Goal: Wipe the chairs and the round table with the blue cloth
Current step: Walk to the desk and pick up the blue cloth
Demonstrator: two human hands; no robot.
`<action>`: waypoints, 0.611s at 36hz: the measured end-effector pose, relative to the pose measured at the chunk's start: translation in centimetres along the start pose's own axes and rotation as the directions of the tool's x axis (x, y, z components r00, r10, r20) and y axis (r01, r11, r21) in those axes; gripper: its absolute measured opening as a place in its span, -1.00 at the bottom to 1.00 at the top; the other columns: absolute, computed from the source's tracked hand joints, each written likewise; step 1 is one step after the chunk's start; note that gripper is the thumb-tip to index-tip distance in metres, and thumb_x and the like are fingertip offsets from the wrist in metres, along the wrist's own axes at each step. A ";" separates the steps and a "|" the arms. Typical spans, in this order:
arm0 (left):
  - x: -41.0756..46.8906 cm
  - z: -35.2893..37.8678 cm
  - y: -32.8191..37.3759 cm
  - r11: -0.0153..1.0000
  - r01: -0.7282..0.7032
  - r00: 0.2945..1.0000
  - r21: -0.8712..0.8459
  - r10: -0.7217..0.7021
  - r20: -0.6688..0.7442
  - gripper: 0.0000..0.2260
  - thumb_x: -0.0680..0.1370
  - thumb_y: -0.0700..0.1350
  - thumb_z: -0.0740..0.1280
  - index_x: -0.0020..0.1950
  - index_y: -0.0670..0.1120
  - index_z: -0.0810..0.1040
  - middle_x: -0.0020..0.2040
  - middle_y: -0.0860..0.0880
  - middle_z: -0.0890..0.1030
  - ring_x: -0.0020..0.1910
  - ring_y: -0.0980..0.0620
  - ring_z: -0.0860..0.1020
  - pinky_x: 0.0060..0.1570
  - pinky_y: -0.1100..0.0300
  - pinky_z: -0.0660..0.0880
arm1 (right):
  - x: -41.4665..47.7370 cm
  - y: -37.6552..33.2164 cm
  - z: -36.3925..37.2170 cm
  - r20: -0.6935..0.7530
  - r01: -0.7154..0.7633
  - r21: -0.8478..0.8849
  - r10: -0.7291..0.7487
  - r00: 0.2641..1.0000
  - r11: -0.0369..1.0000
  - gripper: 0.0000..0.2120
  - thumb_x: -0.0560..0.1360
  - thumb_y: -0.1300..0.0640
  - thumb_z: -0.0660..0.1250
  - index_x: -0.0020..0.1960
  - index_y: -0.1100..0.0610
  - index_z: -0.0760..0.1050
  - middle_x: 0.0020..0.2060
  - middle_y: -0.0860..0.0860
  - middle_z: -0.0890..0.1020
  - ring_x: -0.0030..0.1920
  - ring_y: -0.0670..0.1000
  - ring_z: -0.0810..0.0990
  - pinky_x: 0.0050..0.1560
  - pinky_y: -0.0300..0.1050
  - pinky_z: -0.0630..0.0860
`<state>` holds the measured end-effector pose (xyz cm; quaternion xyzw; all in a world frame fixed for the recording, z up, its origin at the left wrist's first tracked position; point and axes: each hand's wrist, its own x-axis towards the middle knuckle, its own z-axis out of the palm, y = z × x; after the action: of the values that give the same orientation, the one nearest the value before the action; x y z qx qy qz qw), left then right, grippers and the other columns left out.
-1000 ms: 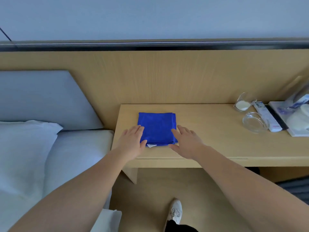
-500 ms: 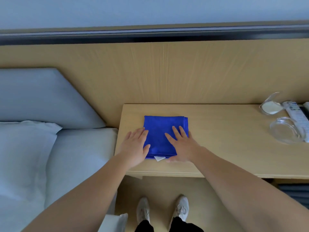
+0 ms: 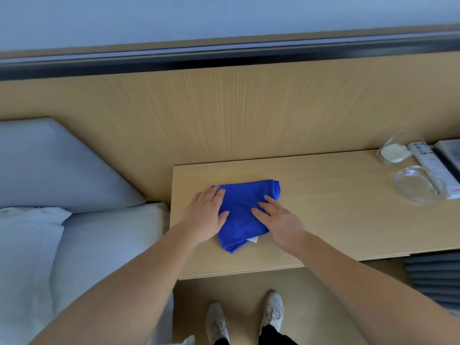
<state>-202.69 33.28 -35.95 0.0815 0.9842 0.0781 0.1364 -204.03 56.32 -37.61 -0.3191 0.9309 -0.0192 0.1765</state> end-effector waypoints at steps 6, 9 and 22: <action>4.0 0.4 1.5 0.999 0.034 0.987 -0.009 -0.032 0.156 -0.30 0.53 0.19 0.23 0.52 -0.13 0.04 0.48 -0.10 0.22 0.44 -0.09 0.19 0.40 0.03 0.15 | -1.8 1.9 0.4 0.020 0.116 -0.061 -0.115 0.993 0.991 -0.48 0.62 0.24 0.06 0.56 0.08 0.07 0.53 0.14 0.15 0.55 0.15 -0.08 0.49 -0.10 -0.02; 4.9 0.5 2.3 1.000 0.004 0.995 0.026 -0.007 0.103 -0.53 0.51 0.17 0.28 0.30 -0.08 0.36 0.23 -0.07 0.46 0.22 -0.08 0.40 0.17 0.09 0.33 | -2.1 2.3 1.0 0.042 0.085 -0.053 -0.083 0.996 0.995 -0.47 0.63 0.22 0.05 0.56 0.04 0.05 0.54 0.11 0.10 0.55 0.11 -0.13 0.49 -0.10 -0.05; 1.3 -8.6 5.6 0.902 -0.287 0.958 -0.323 0.260 -0.124 -0.82 0.54 -0.04 0.30 -0.04 -0.15 0.42 -0.11 0.03 0.39 -0.18 -0.02 0.43 -0.22 0.10 0.36 | -6.8 2.6 -4.7 -0.081 0.001 0.161 0.012 0.997 0.987 -0.53 0.58 0.08 0.25 0.47 0.07 0.32 0.55 0.02 0.03 0.55 0.00 -0.08 0.48 -0.15 0.11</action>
<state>-205.53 37.85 -27.15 0.1912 0.9394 0.2674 0.0976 -202.21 62.11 -31.42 -0.3003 0.9336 -0.1068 0.1638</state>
